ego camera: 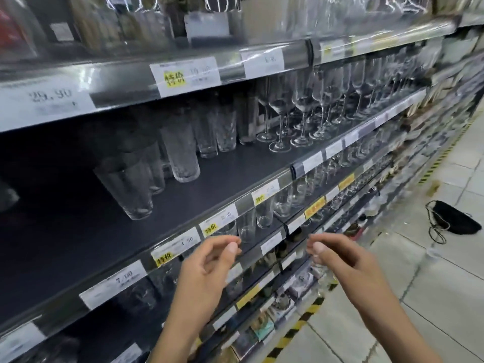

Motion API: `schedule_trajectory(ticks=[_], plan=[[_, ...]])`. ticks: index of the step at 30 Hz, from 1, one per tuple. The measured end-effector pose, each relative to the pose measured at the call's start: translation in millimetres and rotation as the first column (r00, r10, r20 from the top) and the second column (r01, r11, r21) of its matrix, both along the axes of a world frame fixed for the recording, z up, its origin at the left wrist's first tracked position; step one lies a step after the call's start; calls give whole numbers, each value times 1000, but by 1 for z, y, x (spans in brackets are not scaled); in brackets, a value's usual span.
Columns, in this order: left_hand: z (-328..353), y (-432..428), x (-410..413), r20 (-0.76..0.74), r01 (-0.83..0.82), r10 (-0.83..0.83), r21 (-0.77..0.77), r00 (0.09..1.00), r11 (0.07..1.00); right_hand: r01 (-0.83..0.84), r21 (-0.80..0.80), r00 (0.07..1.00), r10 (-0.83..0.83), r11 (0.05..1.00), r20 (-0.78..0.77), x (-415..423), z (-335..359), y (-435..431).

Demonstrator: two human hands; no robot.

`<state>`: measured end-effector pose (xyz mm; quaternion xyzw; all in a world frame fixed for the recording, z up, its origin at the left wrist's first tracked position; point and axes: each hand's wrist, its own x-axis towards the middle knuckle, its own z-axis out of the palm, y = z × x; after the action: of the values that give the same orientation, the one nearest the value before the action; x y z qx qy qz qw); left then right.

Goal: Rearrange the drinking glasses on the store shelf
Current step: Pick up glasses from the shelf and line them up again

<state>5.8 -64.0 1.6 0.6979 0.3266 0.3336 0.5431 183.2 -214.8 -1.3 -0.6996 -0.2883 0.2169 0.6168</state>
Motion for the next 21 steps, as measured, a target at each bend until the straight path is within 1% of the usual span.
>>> schedule_trajectory(ticks=[3, 7, 9, 11, 12, 14, 15, 17, 19, 20, 21], plan=[[8, 27, 24, 33, -104, 104, 24, 994, 994, -88, -9, 995, 88, 996, 42, 35, 13, 48], [16, 64, 41, 65, -258, 255, 51, 965, 965, -231, -16, 969, 231, 973, 85, 66, 32, 113], [18, 79, 43, 55, -349, 346, 55, 937, 936, -298, -2, 950, 297, 954, 94, 74, 38, 145], [21, 90, 40, 23, -462, 462, 70, 887, 884, -365, 14, 927, 363, 931, 95, 77, 40, 177], [23, 94, 37, 11, -529, 530, 81, 848, 845, -396, 23, 915, 392, 918, 98, 76, 41, 192], [28, 101, 30, 7, -674, 676, 84, 737, 734, -446, 32, 893, 442, 895, 84, 74, 41, 221], [31, 104, 27, -8, -738, 741, 84, 672, 670, -468, 26, 882, 466, 883, 68, 72, 39, 235], [36, 107, 21, -90, -839, 846, 111, 526, 533, -528, -10, 847, 528, 849, 55, 67, 37, 264], [37, 111, 16, -170, -903, 912, 159, 373, 399, -575, -64, 815, 578, 816, 49, 63, 32, 290], [37, 113, 14, -183, -919, 927, 166, 328, 358, -598, -85, 797, 602, 797, 42, 61, 29, 303], [35, 116, 13, -179, -926, 933, 162, 311, 340, -623, -104, 777, 628, 776, 33, 58, 27, 313]])
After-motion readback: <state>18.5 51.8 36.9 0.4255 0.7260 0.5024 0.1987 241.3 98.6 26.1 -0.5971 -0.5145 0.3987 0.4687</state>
